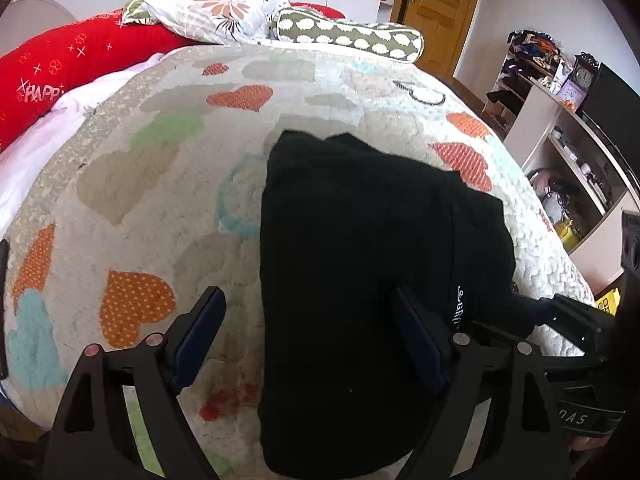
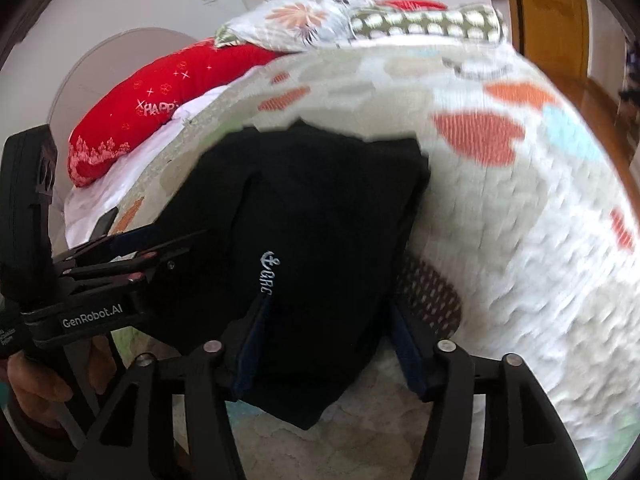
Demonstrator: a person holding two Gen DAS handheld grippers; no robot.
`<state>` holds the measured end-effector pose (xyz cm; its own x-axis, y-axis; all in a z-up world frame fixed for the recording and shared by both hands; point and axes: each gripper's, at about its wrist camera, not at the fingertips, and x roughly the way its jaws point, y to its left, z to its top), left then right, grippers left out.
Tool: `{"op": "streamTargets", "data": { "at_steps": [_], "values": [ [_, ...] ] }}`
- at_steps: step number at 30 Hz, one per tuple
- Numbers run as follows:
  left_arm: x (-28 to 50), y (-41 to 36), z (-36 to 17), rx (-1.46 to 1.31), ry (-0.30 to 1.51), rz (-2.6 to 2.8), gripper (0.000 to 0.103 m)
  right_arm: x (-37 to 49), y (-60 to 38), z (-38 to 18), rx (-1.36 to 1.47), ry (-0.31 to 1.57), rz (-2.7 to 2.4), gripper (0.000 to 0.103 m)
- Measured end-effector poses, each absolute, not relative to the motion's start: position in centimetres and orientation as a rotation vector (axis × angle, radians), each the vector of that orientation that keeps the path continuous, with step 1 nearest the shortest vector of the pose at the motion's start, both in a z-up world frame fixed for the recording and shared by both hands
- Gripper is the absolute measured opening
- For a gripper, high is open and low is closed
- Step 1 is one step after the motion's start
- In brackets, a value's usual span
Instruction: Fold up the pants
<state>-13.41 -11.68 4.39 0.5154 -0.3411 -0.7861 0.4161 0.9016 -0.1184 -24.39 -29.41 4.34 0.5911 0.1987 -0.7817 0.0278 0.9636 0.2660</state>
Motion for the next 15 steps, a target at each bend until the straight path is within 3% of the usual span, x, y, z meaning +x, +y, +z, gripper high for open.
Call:
{"op": "streamTargets", "data": {
  "at_steps": [15],
  "values": [
    [-14.5,-11.2,5.7,0.081,0.897,-0.449,0.086,-25.5,-28.4,8.6,0.195,0.860,0.121,0.061]
  ]
}}
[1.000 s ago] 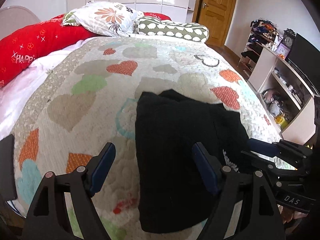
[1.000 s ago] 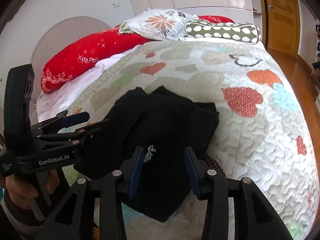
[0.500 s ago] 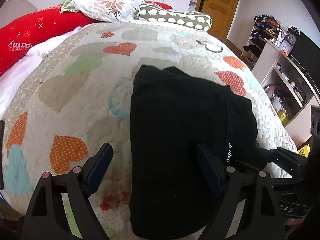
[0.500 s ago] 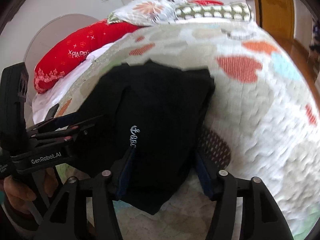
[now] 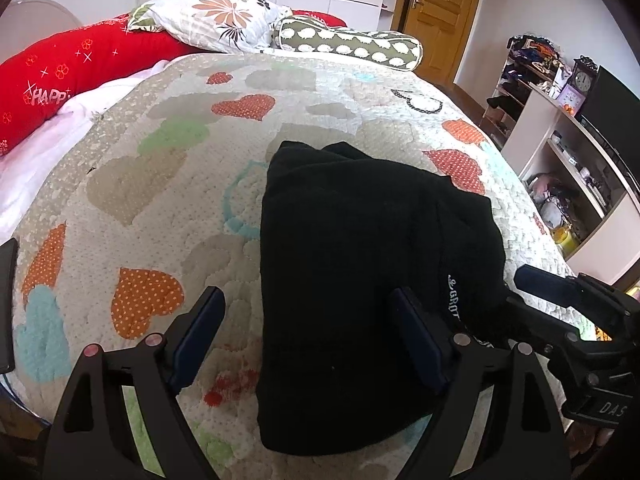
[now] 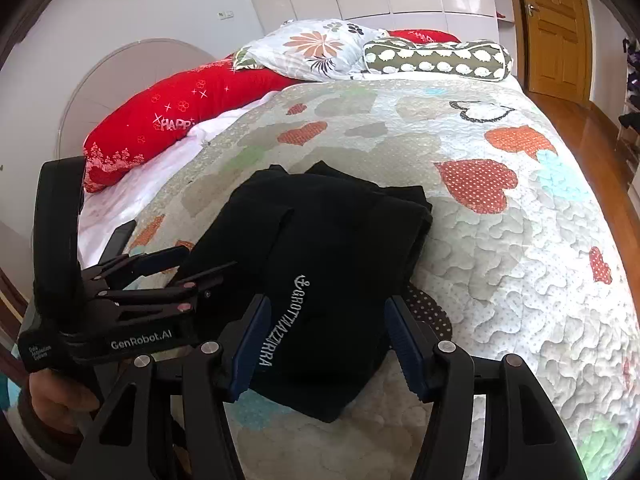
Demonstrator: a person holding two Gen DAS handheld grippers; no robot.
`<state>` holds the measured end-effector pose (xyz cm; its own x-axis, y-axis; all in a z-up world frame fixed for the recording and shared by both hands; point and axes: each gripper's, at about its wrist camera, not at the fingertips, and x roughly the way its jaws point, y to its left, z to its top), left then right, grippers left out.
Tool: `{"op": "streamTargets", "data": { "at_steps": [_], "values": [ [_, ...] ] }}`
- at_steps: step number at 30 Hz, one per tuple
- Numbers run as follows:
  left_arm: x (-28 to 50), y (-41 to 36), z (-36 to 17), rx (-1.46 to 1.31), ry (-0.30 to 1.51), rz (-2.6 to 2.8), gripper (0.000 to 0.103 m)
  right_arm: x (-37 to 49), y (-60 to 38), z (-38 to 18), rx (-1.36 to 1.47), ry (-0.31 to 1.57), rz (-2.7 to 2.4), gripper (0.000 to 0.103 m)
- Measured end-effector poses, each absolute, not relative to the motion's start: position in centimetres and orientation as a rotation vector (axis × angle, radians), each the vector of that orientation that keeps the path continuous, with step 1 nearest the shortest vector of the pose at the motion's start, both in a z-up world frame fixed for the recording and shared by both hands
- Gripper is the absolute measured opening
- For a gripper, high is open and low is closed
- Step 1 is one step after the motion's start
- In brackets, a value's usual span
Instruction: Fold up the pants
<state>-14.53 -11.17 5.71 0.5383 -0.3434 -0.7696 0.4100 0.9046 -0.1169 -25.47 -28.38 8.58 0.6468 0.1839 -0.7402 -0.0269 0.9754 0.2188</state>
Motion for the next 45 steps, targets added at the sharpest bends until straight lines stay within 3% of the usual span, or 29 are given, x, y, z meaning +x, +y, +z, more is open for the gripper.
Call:
{"op": "streamTargets", "data": {
  "at_steps": [9,19,31,34,45],
  "values": [
    [-14.5,-10.9,5.0,0.065,0.919,-0.459,0.086,-25.1,-28.6,5.3,0.188,0.956,0.101,0.060],
    [-14.0,-9.0,6.0,0.012,0.911,-0.459,0.086,-24.0,-31.1,6.9,0.274,0.876,0.068,0.062],
    [-12.3,-9.3,5.8,0.011,0.919,-0.465,0.086,-20.6,-31.8,5.2,0.373,0.914,0.102,0.064],
    [-11.8,-9.9,5.4,0.021,0.931,-0.484,0.086,-20.8,-32.5,4.6,0.413,0.932,0.093,0.073],
    [-10.2,-10.1,4.3,-0.013,0.966,-0.544,0.093,-21.0,-32.3,3.8,0.404,0.883,0.155,0.082]
  ]
}}
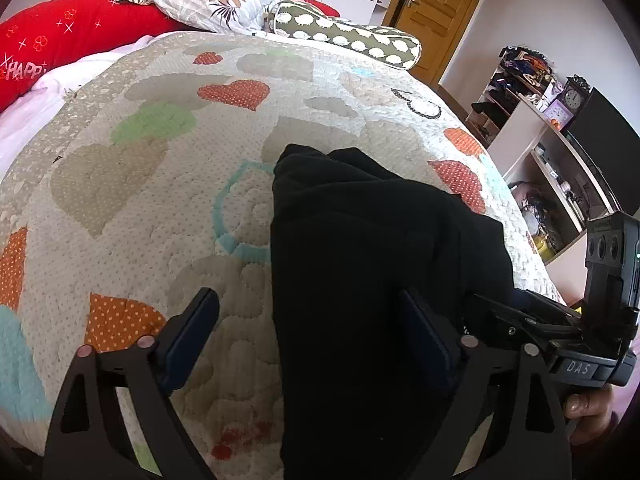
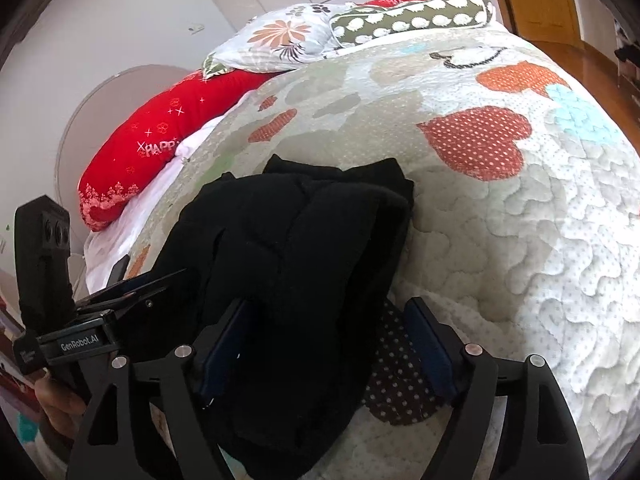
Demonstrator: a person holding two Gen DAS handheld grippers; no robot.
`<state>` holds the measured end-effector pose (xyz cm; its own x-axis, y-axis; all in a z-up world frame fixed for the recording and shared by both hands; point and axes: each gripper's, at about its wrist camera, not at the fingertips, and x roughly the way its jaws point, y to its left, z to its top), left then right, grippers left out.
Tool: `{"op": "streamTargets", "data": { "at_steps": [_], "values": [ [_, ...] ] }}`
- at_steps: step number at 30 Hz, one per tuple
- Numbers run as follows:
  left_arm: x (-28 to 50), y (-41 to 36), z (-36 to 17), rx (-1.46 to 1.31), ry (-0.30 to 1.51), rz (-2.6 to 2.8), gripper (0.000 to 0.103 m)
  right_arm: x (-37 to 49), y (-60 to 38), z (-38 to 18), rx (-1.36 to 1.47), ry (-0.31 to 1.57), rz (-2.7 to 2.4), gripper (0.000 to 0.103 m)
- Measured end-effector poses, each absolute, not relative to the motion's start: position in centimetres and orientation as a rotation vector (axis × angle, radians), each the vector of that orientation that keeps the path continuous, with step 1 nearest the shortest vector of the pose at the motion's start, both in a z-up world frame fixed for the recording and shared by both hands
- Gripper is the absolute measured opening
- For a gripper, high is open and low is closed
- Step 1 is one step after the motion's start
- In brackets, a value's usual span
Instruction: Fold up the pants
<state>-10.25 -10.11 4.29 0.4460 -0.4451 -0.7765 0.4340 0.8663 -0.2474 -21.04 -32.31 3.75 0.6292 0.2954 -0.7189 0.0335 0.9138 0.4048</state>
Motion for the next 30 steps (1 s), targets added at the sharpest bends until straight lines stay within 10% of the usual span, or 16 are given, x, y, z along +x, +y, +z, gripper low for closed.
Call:
{"op": "streamTargets", "data": {
  "at_steps": [12,22,26,30],
  "values": [
    [-9.5,-10.0,2.8,-0.078,1.022,-0.589,0.102,-20.3,-31.9,3.3,0.426,0.840,0.189,0.074],
    [-9.2,-10.2,2.6,-0.061,1.046,-0.599,0.103,-21.0,-31.0,4.2,0.394,0.803,0.188,0.039],
    [-9.7,-9.9,3.4,-0.148,1.049,-0.687,0.055,-21.2,-30.7,5.7,0.391,0.782,0.197,0.032],
    [-10.0,-10.0,4.6,-0.124,1.026,-0.674,0.049,-21.0,-29.7,7.7,0.342,0.747,0.206,0.032]
  ]
}}
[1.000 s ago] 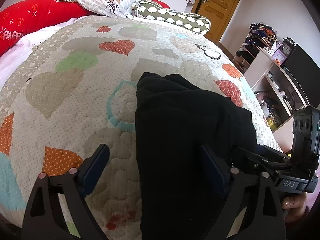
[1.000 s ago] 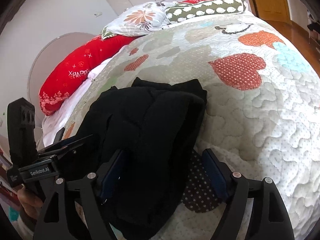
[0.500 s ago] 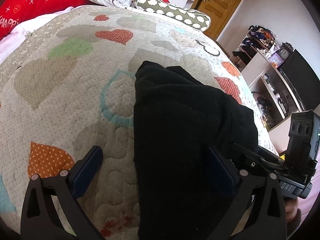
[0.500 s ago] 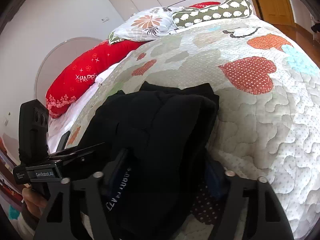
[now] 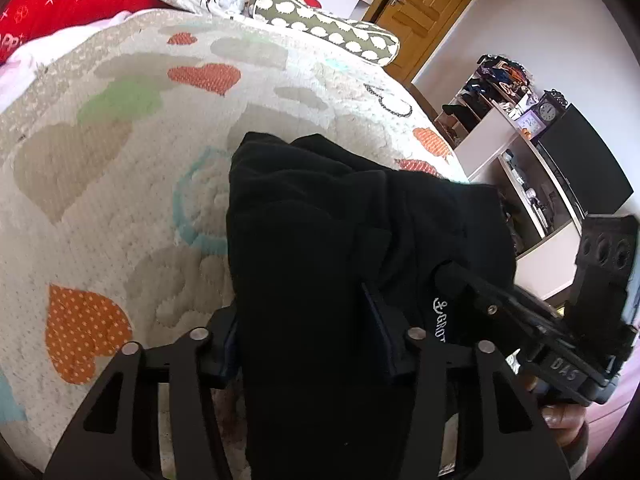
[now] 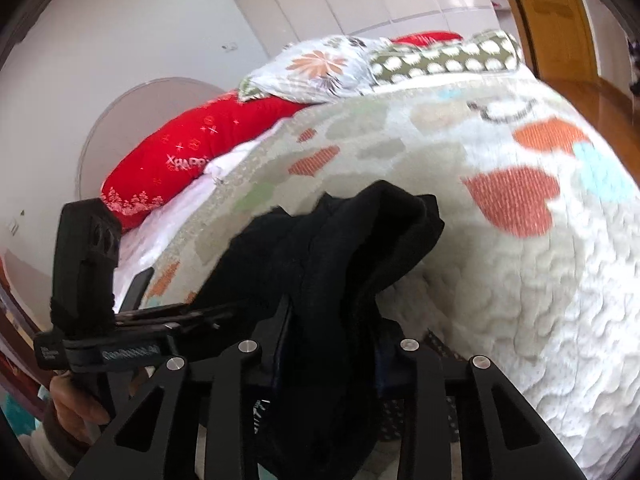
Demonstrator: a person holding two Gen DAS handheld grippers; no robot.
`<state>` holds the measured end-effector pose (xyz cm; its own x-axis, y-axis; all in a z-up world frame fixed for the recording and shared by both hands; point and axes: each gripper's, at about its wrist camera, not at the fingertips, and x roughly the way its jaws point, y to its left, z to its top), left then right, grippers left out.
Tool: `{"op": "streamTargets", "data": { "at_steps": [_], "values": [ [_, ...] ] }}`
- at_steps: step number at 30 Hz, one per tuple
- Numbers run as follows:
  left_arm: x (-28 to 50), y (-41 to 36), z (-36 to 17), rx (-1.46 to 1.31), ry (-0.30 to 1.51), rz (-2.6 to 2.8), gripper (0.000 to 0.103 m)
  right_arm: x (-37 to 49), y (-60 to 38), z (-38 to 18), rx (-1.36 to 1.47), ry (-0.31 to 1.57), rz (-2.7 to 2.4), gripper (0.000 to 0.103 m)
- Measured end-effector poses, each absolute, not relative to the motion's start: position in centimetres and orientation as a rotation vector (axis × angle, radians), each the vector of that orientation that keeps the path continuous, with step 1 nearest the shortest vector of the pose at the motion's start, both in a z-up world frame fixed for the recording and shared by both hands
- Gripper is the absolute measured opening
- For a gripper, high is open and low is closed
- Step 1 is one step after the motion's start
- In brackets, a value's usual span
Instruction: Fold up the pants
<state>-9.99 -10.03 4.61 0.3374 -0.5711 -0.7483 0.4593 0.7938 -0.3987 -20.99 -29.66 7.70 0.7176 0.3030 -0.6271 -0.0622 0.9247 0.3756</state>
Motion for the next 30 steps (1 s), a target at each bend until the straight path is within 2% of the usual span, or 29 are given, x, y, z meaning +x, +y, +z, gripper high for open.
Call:
{"op": "streamTargets", "data": {
  "at_steps": [9,14,17,19,21,26,27,30],
  "values": [
    [-6.8,-10.3,8.4,-0.094,0.925,-0.652,0.048,-17.1,-29.9,10.6,0.314,0.685,0.212,0.031],
    [-3.8,-11.5,7.8,-0.078,0.935,-0.638,0.049,-13.4,-31.3,9.3,0.320,0.717,0.156,0.034],
    [-1.6,-12.3,5.2,-0.044,1.000,-0.566,0.056,-11.5,-32.6,6.4,0.306,0.812,0.030,0.042],
    [-0.8,-11.9,3.8,-0.065,1.030,-0.524,0.085,-11.6,-33.7,5.1,0.323,0.829,-0.014,0.050],
    [-0.9,-11.0,3.7,-0.108,1.024,-0.515,0.085,-12.5,-34.4,5.6,0.349,0.810,-0.008,0.055],
    [-2.6,-10.6,5.6,-0.050,0.941,-0.466,0.085,-14.3,-34.4,9.2,0.318,0.706,-0.001,0.055],
    [-2.9,-10.7,6.1,-0.034,0.916,-0.460,0.085,-14.3,-34.1,10.0,0.312,0.690,0.018,0.054],
    [-2.8,-11.4,6.7,-0.001,0.889,-0.457,0.085,-12.9,-32.5,11.2,0.264,0.687,0.065,0.042]
  ]
}}
